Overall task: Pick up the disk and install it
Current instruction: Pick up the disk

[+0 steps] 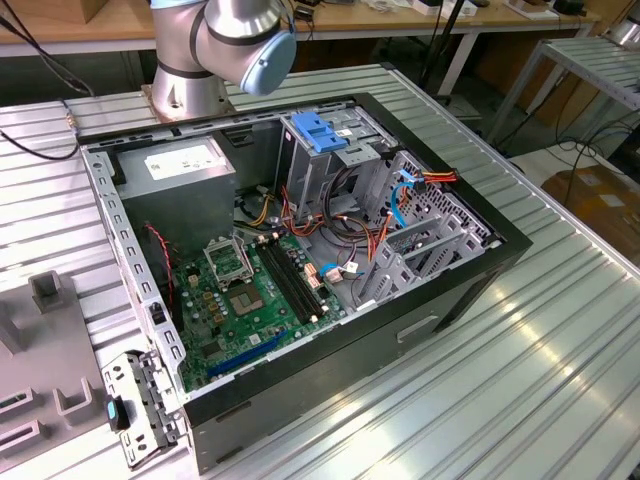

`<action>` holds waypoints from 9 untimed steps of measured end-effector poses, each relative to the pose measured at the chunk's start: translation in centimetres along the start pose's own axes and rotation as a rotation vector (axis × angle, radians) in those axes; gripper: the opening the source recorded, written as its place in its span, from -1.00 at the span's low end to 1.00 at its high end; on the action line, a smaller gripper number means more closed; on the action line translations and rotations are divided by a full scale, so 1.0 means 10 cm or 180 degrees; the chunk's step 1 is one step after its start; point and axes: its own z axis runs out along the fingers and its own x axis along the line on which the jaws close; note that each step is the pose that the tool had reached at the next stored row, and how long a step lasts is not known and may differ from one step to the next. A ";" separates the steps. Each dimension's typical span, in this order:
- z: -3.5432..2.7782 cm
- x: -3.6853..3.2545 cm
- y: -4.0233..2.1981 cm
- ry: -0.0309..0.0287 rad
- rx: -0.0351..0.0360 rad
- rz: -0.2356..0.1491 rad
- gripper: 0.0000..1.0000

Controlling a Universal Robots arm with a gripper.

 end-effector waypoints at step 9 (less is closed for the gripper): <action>0.114 -0.019 0.001 0.0001 0.0000 0.0035 -0.22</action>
